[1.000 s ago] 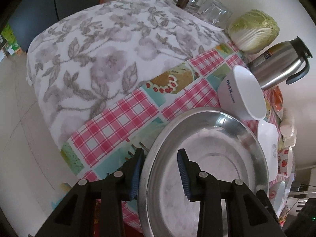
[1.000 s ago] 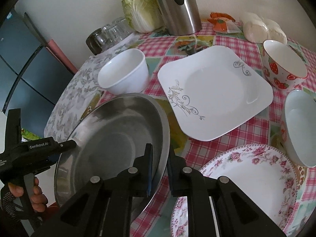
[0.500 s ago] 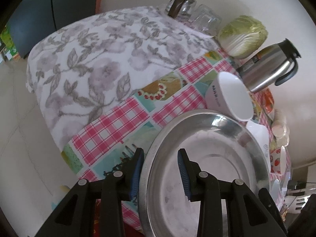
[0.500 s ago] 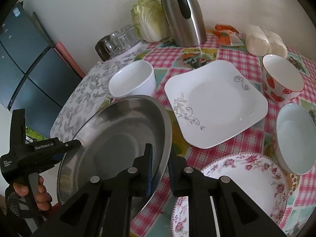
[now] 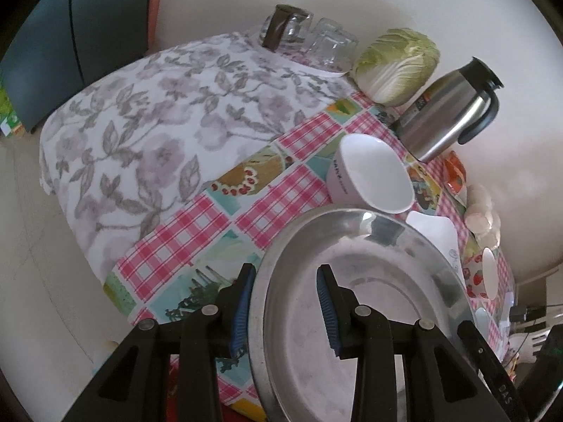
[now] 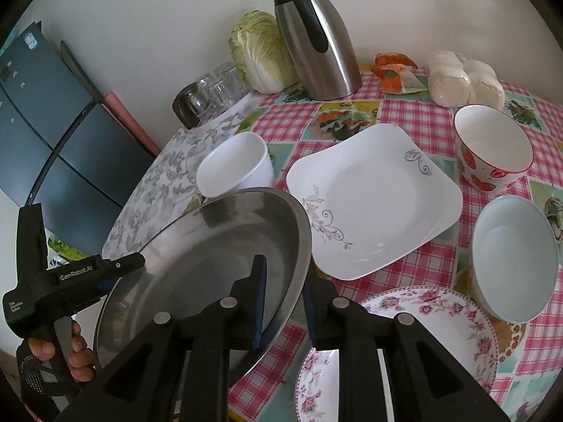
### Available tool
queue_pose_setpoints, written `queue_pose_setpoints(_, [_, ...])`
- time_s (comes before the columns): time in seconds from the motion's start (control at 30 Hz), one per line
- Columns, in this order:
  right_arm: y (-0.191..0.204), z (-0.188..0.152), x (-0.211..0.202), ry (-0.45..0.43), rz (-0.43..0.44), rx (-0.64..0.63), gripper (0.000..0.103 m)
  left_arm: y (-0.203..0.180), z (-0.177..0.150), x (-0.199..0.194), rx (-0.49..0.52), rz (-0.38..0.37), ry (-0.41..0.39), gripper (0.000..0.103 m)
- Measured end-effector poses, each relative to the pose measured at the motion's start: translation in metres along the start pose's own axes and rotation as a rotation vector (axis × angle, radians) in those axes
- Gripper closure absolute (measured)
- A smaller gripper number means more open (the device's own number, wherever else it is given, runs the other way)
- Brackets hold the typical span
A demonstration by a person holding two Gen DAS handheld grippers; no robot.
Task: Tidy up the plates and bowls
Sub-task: 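Lift the steel basin off the table with both grippers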
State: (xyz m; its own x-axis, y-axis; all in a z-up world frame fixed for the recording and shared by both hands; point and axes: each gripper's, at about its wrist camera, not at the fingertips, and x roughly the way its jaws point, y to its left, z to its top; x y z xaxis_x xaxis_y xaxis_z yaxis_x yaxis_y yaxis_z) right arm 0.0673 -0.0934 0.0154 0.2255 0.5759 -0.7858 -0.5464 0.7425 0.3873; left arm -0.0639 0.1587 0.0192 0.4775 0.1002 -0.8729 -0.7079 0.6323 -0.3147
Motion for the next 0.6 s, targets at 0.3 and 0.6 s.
queue_pose_setpoints(0.3, [-0.015,0.001,-0.009,-0.012,-0.005,0.024,0.082,-0.025,-0.002,0.003,0.061,-0.001,0.016,0.063])
queue_pose_setpoints(0.6, [-0.052,0.005,-0.024,-0.069,-0.019,0.115,0.082,-0.09,0.008,0.001,0.197,-0.013,-0.007,0.06])
